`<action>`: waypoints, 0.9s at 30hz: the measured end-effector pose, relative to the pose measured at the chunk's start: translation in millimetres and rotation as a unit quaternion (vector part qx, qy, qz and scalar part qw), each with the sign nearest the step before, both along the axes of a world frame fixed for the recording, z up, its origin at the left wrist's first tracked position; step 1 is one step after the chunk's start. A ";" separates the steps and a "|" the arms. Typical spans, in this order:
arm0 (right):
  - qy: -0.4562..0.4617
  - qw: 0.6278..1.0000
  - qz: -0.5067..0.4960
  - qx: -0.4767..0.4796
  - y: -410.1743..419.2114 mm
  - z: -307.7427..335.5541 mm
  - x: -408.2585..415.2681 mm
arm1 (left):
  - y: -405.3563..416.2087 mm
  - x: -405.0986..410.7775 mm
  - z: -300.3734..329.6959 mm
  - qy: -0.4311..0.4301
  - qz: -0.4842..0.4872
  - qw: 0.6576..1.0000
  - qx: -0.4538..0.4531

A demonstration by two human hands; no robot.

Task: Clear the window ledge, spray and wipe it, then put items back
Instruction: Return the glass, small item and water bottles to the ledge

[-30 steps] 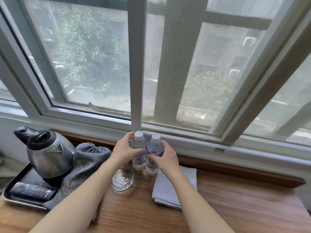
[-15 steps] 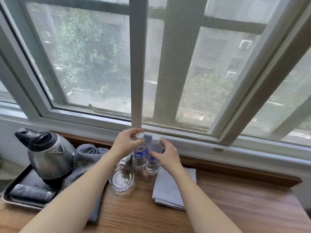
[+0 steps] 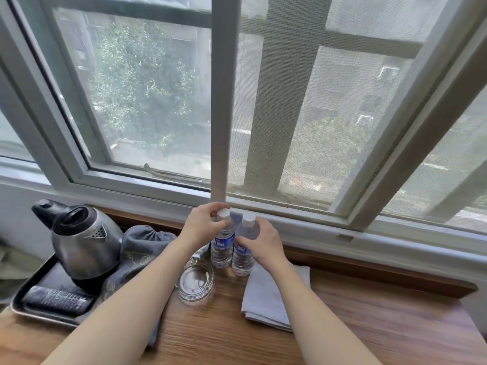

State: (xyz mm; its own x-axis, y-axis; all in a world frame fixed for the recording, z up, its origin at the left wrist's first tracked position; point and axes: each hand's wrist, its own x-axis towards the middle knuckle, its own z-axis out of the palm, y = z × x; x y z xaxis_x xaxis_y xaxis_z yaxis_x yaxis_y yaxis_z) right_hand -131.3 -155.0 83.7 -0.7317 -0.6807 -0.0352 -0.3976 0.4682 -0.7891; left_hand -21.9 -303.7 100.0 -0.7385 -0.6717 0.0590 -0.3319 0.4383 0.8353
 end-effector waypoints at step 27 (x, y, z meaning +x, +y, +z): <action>-0.114 0.992 0.031 -0.040 14.4 -7.5 -4.3 | 4.5 10.2 -7.3 -0.035 0.002 0.999 0.017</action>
State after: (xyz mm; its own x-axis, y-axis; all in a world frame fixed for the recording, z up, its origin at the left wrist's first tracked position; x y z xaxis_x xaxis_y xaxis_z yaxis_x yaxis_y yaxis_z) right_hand -135.6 -140.6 76.2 -0.6672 -0.7318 -0.1387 -0.2314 0.3806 -0.8953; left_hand -11.6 -299.3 92.7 -0.7371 -0.6756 -0.0158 -0.3915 0.4078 0.8249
